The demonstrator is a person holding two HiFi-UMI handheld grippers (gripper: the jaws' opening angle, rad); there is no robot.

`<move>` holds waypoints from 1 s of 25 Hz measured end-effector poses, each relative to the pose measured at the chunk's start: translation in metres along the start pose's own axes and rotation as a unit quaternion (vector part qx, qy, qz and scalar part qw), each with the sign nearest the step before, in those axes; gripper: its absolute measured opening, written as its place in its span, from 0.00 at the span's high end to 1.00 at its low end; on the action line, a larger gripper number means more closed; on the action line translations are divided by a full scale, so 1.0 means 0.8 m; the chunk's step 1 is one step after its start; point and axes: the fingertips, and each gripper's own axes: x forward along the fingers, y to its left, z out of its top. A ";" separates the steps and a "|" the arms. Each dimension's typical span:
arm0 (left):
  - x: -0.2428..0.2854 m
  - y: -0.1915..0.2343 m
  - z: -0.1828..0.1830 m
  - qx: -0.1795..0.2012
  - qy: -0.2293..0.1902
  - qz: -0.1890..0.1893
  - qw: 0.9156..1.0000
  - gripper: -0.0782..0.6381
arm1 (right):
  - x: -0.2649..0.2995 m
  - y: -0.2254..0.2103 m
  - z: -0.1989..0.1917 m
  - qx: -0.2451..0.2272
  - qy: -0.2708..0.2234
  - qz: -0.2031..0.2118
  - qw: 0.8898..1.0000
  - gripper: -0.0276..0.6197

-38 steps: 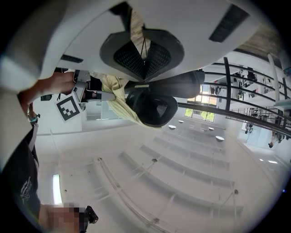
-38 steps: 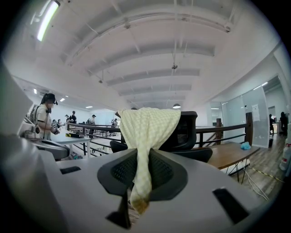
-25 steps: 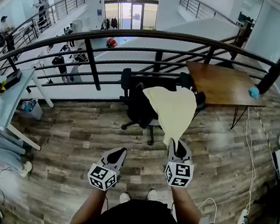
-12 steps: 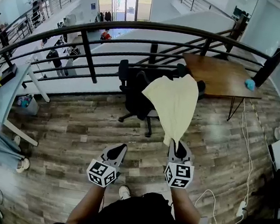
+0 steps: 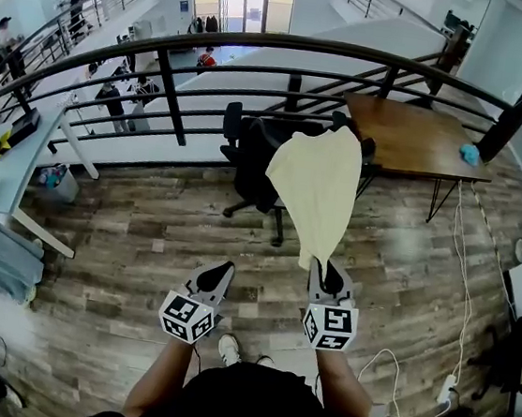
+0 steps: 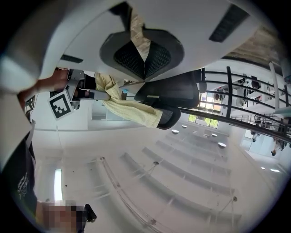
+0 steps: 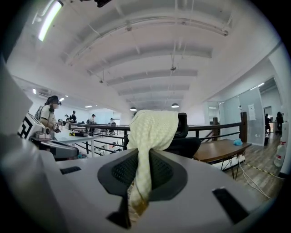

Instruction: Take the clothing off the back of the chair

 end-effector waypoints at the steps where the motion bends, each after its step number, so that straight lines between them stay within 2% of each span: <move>1: -0.003 -0.004 -0.004 0.000 0.002 0.002 1.000 0.87 | -0.005 0.001 -0.001 0.001 -0.002 0.004 1.000 0.86; 11: -0.020 -0.025 -0.009 0.004 0.004 0.009 1.000 0.87 | -0.031 0.017 0.003 0.002 -0.011 0.025 1.000 0.86; 25: -0.033 -0.062 -0.016 0.008 0.003 0.008 1.000 0.87 | -0.071 0.011 0.000 -0.015 -0.014 0.026 0.999 0.86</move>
